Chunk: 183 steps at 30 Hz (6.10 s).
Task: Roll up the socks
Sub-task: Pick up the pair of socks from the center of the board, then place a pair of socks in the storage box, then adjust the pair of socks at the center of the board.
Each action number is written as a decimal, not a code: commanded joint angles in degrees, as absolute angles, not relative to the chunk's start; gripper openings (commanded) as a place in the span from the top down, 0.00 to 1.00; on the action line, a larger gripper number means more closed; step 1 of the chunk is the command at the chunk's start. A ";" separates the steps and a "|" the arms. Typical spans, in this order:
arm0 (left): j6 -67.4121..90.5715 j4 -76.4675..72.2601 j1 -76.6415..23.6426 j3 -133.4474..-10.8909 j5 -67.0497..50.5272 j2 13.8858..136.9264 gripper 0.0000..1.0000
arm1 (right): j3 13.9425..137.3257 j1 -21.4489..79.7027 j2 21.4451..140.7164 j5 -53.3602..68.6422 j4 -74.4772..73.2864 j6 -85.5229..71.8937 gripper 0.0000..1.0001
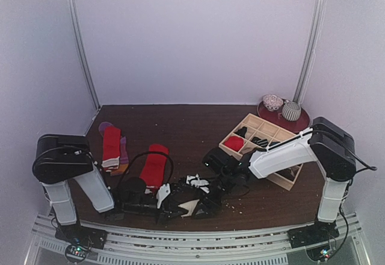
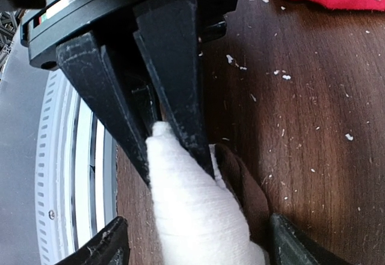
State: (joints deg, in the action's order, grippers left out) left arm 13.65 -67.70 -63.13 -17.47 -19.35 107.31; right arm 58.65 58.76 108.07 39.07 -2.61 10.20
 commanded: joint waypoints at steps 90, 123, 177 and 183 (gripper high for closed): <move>9.21 -27.45 -58.36 -29.28 14.29 72.61 0.02 | 70.49 9.32 104.72 1.46 -2.84 -4.30 0.97; 6.33 -29.43 -58.27 -25.61 13.64 71.19 0.02 | 75.92 8.70 117.58 -3.78 -8.70 -16.32 0.96; 5.36 -26.64 -58.24 -25.20 15.38 67.03 0.02 | 84.04 7.03 111.87 1.16 -18.04 -18.98 0.45; 5.45 -26.55 -58.25 -25.29 15.46 67.32 0.02 | 83.57 7.03 113.84 2.77 -17.99 -19.28 0.69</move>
State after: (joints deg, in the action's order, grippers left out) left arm 6.24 -25.30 -58.54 -25.15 15.00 67.29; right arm 84.97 7.35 112.95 1.39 -17.63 -18.55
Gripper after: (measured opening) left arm 0.983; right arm 0.354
